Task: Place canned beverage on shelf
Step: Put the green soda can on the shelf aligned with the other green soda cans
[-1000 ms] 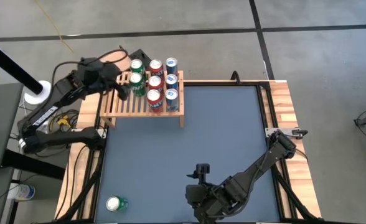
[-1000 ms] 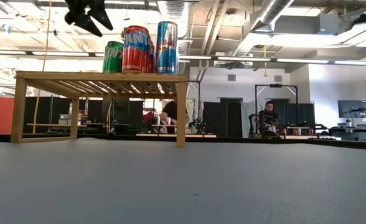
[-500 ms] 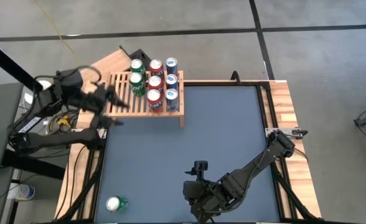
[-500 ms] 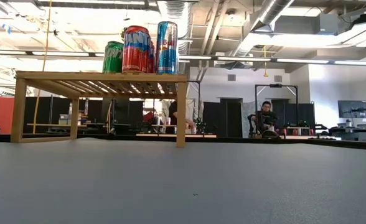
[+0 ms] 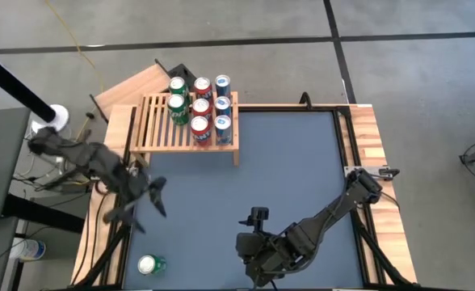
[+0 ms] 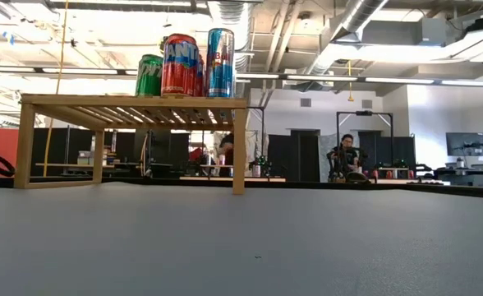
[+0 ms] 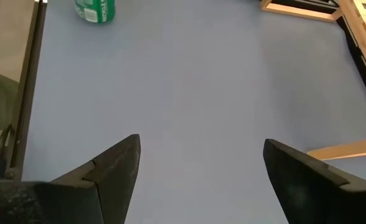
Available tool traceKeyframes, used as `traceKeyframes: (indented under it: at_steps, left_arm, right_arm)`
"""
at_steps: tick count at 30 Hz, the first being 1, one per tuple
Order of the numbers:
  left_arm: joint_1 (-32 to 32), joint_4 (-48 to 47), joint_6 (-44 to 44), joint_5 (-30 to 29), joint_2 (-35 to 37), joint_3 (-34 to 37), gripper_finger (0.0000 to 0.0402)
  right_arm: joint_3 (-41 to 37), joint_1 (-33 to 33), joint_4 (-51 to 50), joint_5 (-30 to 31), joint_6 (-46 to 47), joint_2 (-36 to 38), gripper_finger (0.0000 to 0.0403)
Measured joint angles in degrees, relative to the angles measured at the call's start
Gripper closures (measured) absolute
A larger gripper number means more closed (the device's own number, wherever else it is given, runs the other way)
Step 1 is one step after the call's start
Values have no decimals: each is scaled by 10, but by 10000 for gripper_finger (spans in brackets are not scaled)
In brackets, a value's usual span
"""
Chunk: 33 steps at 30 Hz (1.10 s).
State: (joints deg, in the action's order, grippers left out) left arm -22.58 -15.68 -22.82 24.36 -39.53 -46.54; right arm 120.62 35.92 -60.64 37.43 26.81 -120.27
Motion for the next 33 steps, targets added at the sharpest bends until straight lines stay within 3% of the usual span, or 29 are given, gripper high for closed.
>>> traceKeyframes:
  at_steps: [6, 11, 19, 23, 26, 33]
  left_arm:
    - [-191, -17, 12, -179, -88, -14, 81]
    - [-315, -71, -50, -313, -171, -28, 81]
    - [-436, -93, -108, -343, -243, -33, 81]
    - [-479, -97, -62, -416, -255, -33, 81]
    - [-497, -113, -24, -458, -265, -33, 81]
    - [-504, -100, 19, -465, -296, -23, 81]
  right_arm:
    - [0, -10, 16, 0, 0, 0, 74]
    - [0, -19, 40, 0, 2, 0, 74]
    - [0, -32, 91, 2, 2, 0, 74]
    - [0, -41, 129, 3, 2, 0, 74]
    - [0, -46, 148, 3, 2, 0, 74]
    - [0, -53, 166, 3, 10, 0, 74]
